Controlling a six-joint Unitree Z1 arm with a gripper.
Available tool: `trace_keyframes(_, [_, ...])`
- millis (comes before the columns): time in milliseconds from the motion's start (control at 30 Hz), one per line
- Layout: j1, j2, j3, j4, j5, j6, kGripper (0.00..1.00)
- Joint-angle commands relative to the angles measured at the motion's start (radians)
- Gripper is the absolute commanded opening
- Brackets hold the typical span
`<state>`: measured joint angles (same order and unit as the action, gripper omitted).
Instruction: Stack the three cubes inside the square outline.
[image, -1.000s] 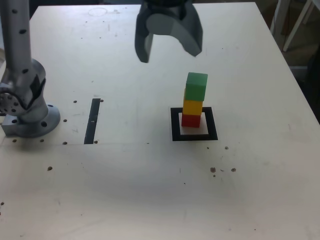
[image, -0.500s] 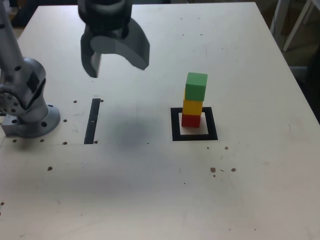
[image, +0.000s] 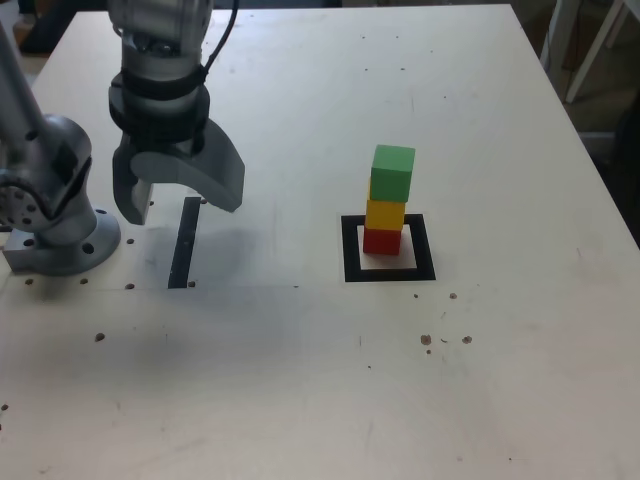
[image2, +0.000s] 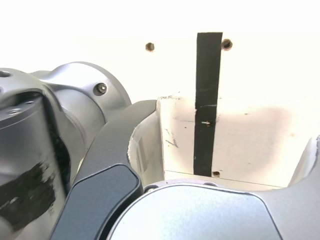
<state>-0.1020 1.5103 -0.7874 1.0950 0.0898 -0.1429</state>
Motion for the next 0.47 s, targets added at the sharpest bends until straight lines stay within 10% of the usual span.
trace_keyframes(0, [-0.002, -0.005, 0.013, -0.016, -0.011, 0.008, 1.00])
trace_keyframes(433, [-0.008, -0.003, 0.055, -0.074, -0.041, 0.031, 1.00])
